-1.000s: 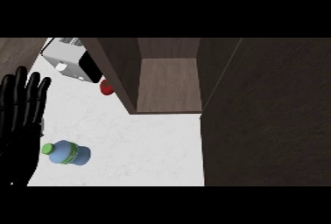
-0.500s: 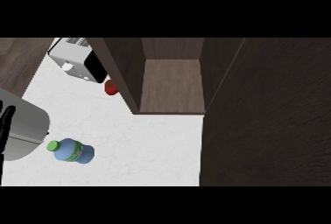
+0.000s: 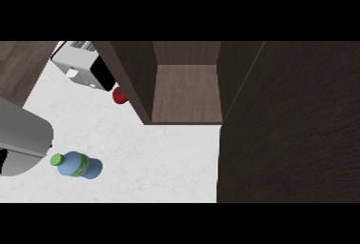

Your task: Pick up the bottled water, place it into the cabinet and close the cabinet

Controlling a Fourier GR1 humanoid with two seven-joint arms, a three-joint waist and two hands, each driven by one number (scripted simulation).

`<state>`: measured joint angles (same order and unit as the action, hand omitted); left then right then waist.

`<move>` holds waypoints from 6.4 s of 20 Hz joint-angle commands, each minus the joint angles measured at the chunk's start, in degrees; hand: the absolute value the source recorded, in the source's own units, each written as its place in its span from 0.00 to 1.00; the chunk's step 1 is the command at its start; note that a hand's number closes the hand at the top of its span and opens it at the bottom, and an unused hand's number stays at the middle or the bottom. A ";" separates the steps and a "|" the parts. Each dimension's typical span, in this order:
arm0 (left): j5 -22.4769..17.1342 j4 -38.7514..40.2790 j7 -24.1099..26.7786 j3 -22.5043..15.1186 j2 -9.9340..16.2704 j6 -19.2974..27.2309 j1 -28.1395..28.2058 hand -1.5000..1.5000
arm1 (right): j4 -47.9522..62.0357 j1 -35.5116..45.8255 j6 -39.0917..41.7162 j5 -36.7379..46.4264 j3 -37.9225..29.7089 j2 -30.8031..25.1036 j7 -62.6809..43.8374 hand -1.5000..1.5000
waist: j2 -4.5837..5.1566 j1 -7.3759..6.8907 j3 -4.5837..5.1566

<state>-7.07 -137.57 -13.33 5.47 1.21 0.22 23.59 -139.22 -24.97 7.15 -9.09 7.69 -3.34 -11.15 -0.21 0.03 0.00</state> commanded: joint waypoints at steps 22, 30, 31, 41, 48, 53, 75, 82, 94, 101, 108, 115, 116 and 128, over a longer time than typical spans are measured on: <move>-1.88 32.62 21.90 10.56 0.84 -1.92 -2.08 0.00 | -10.31 -22.07 5.88 0.98 4.45 -2.01 10.64 0.00 | 0.04 0.72 0.05; 1.48 51.21 34.05 11.97 -0.27 -0.60 -8.48 0.00 | -9.39 -30.33 9.27 1.84 5.91 -2.01 18.81 0.00 | -0.11 1.69 0.06; 0.00 52.57 32.47 13.02 0.86 -0.92 -10.97 0.00 | -8.09 -24.79 8.33 0.82 2.92 -2.91 15.64 0.00 | 0.14 0.75 0.04; -0.83 78.62 46.55 17.80 5.17 -4.65 -21.28 0.00 | -8.65 -31.41 9.92 2.92 6.79 -2.60 20.10 0.00 | 0.15 1.24 0.10; -1.46 88.18 54.85 15.78 4.00 -12.91 -21.73 0.00 | -11.69 -33.99 8.83 5.32 9.46 -2.40 19.33 0.00 | 0.10 1.09 0.11; -2.31 94.42 55.93 16.21 3.86 -13.41 -27.45 0.00 | -10.97 -35.58 10.63 0.09 4.74 -4.43 21.64 0.00 | 0.13 1.06 0.06; -0.81 100.62 63.65 11.32 -0.96 -16.36 -34.18 1.00 | -5.95 -34.44 11.07 3.22 5.89 -4.08 25.29 0.00 | 0.08 0.89 0.00; -6.52 99.09 59.11 3.03 -1.15 -15.31 -35.99 1.00 | -8.98 -38.10 10.74 5.31 9.62 -3.25 24.77 0.00 | -0.12 0.85 0.00; -20.11 81.44 47.85 -19.57 -1.21 4.42 -36.86 1.00 | -5.99 -33.33 9.83 1.11 5.14 -3.23 23.49 0.00 | 0.03 0.49 -0.02; -20.26 76.63 41.85 -29.58 -1.21 22.16 -47.03 1.00 | -7.25 -33.48 10.03 1.07 5.64 -2.66 23.10 0.00 | 0.08 1.18 0.00; -20.80 81.82 35.23 -31.95 -1.21 32.07 -60.62 1.00 | -8.98 -34.68 11.20 0.24 4.71 -3.17 23.04 0.00 | 0.10 2.20 0.00; -25.65 96.40 35.64 -28.25 -1.21 33.44 -71.46 1.00 | -5.54 -30.15 12.43 -4.66 -1.40 -4.16 22.93 0.00 | 0.71 3.24 0.00; -24.57 99.75 36.00 -25.90 -1.21 31.27 -72.65 1.00 | -3.48 -29.76 12.65 -2.71 -0.53 -3.66 23.64 0.00 | 0.66 2.66 0.00; -20.36 121.96 36.03 -23.48 0.07 35.86 -84.20 1.00 | -5.33 -30.75 14.69 -4.14 -2.13 -3.82 24.02 0.00 | 1.43 4.31 0.03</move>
<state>-27.93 -21.64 22.91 -19.77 0.48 34.44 -57.43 -140.35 -53.66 20.98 -7.68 6.20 -6.64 14.54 1.02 3.65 0.01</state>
